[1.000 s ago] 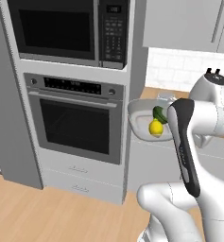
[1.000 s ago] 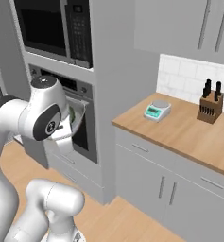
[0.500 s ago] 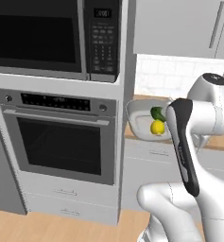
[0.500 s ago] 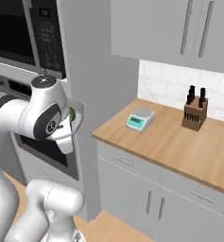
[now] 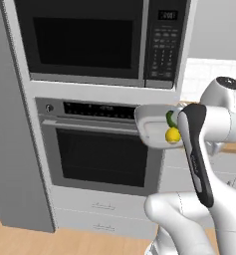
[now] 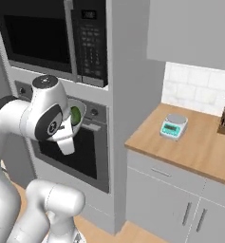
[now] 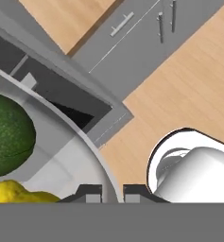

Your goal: Take the meat container that has the steak and place it on the second highest rack of the freezer. Then take the vegetable container that has the avocado and lemon and place it on the highest rack of the freezer.

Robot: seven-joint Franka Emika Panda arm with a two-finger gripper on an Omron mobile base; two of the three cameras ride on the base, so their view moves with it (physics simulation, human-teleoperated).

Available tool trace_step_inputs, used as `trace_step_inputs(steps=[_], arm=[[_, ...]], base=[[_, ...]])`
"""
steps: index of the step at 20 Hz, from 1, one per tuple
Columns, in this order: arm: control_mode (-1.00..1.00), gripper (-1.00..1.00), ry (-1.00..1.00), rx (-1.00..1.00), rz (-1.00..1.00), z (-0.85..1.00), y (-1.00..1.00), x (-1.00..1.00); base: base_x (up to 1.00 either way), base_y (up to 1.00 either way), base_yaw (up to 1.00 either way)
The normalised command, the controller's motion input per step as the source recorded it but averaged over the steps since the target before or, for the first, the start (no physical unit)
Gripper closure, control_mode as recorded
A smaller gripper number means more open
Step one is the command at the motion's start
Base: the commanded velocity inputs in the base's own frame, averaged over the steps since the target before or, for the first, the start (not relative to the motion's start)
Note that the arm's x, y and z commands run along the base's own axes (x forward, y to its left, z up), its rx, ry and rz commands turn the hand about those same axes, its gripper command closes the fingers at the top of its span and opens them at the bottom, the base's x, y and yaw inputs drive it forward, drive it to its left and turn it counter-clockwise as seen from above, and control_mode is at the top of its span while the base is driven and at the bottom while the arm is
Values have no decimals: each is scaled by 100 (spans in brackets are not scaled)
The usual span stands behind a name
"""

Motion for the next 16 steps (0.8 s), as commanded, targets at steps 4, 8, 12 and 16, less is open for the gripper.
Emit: trace_step_inputs(steps=[4,8,12,16], arm=[[100,100,0,0,0,0,0,0],[100,100,0,0,0,0,0,0],[100,100,0,0,0,0,0,0],[100,100,0,0,0,0,0,0]], base=[[-3,100,-30],[-4,100,-30],[-24,100,-26],[-16,100,-18]])
